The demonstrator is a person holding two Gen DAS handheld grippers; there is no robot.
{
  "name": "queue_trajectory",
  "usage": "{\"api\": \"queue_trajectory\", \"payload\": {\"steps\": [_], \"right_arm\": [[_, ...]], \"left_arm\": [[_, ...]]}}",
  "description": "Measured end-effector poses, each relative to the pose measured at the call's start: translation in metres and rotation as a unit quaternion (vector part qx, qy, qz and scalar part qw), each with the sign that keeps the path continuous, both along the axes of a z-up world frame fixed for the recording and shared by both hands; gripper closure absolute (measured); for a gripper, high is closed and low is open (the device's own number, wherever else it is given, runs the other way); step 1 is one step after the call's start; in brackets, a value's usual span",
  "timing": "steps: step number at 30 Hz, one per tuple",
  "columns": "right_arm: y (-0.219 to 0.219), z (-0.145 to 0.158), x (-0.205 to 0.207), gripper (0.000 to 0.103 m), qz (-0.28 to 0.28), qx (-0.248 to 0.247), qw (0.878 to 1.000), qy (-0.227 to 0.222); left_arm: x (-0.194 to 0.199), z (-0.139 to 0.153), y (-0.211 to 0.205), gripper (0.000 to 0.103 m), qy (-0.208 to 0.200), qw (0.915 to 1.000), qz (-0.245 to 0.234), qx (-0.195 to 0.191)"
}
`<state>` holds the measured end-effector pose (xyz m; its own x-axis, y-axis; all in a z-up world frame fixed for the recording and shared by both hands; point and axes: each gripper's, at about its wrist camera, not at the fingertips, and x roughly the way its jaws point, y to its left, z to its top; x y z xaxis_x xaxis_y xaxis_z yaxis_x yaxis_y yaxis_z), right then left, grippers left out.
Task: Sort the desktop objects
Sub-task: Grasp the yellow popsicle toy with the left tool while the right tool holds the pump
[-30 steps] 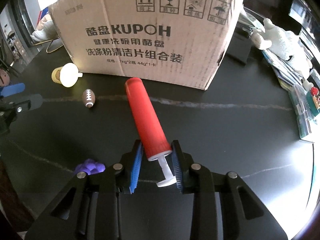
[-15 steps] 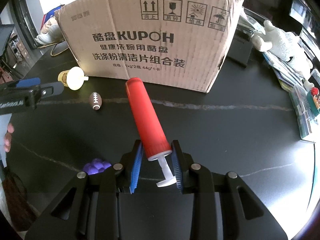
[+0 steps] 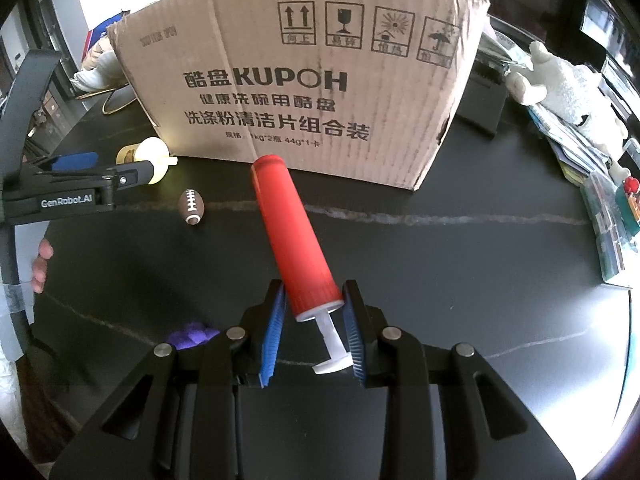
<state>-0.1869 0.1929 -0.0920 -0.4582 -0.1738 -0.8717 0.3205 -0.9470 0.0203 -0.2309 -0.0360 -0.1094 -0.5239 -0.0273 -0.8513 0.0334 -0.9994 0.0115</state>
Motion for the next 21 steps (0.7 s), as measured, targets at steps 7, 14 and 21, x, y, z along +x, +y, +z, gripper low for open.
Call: {"api": "queue_trajectory", "payload": {"steps": [7, 14, 21], "right_arm": [[0.001, -0.001, -0.001, 0.076, -0.001, -0.003, 1.0, -0.003], [0.004, -0.003, 0.0, 0.076, -0.003, -0.005, 1.0, -0.007], [0.007, -0.006, 0.0, 0.076, -0.007, -0.006, 1.0, -0.01]], "left_arm": [[-0.006, -0.006, 0.0, 0.015, -0.001, 1.0, 0.001, -0.001], [-0.007, -0.008, 0.003, 0.022, 0.0, 1.0, 0.001, -0.008], [-0.01, -0.015, 0.006, 0.043, -0.013, 0.9999, -0.009, 0.0]]}}
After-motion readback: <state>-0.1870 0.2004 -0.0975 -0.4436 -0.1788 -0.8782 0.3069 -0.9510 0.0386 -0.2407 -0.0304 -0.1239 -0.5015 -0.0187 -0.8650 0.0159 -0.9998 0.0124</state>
